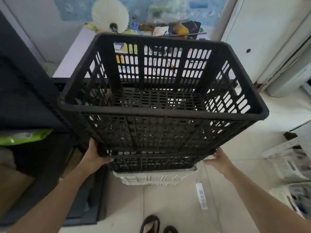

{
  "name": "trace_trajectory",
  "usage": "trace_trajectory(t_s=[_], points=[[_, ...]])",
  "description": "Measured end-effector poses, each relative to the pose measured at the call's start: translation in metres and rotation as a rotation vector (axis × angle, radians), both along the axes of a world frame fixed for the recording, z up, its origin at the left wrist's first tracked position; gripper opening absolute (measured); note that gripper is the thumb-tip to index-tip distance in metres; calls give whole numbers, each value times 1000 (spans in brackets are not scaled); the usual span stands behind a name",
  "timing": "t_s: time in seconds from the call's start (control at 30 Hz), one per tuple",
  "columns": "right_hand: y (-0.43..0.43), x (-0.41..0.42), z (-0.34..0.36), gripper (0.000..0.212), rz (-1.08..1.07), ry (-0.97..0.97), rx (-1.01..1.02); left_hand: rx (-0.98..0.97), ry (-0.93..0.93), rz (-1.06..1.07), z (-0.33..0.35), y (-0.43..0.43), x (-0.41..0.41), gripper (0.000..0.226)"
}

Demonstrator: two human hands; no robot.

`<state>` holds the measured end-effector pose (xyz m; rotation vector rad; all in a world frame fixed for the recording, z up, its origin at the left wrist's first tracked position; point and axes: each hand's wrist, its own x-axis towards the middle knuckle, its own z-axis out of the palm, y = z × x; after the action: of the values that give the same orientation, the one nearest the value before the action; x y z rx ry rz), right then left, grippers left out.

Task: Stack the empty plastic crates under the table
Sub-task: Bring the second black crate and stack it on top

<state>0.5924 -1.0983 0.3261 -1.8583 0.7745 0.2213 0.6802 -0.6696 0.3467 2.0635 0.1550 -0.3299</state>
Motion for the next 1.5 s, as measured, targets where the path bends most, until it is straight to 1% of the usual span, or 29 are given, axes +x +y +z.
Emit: trace_trajectory(t_s=[0.07,0.1,0.17,0.2,0.27,0.33,0.37,0.47,0.57,0.63,0.7,0.77,0.87,1.0,1.07,1.13,1.27,1.3,1.37,1.4,1.43,1.5], points=[[17,-7,-2,75,12,-83,-166,48,-24,29,-9,-2,1,103],[22,-6,0,73,16,-165,-253,54,-44,74,-10,-3,4,104],[19,-2,1,72,-4,-279,-323,55,-70,154,-13,-7,5,103],[19,-2,2,78,14,-288,-319,52,-86,165,-15,-10,5,108],[18,-4,-3,96,75,-260,-297,56,-105,144,-22,-12,2,125],[15,-2,-13,107,114,-314,-311,108,-139,109,-27,-13,3,134],[13,-2,-22,108,115,-359,-327,137,-160,109,-30,-14,4,135],[12,2,-45,97,35,-499,-319,194,-224,109,-37,-14,2,137],[9,4,-64,97,24,-595,-188,207,-263,55,-45,-10,0,141],[8,-2,-69,96,33,-583,-162,192,-297,57,-48,-12,-5,139],[7,-8,-75,95,-46,-579,-175,162,-334,72,-50,-15,-14,134],[8,-13,-77,92,-120,-583,-204,137,-384,97,-52,-20,-25,125],[11,-12,-76,90,-141,-604,-240,145,-430,174,-52,-23,-35,113],[13,-5,-65,77,-149,-652,-259,149,-457,224,-54,-24,-32,98],[11,2,-61,82,-138,-667,-223,151,-463,223,-57,-21,-28,97],[9,6,-61,89,-133,-640,-164,129,-452,216,-60,-17,-25,96],[0,8,-60,98,-43,-625,21,37,-440,204,-68,-10,-18,90],[-3,9,-59,93,-25,-621,64,14,-432,201,-69,-10,-17,89],[-10,10,-55,66,-17,-620,150,1,-428,211,-70,-11,-15,88],[-11,11,-54,57,-32,-632,171,16,-434,223,-70,-12,-14,86],[-10,12,-55,57,-57,-650,158,32,-438,238,-69,-13,-14,85],[-7,12,-58,67,-107,-681,115,51,-444,257,-66,-15,-14,81]])
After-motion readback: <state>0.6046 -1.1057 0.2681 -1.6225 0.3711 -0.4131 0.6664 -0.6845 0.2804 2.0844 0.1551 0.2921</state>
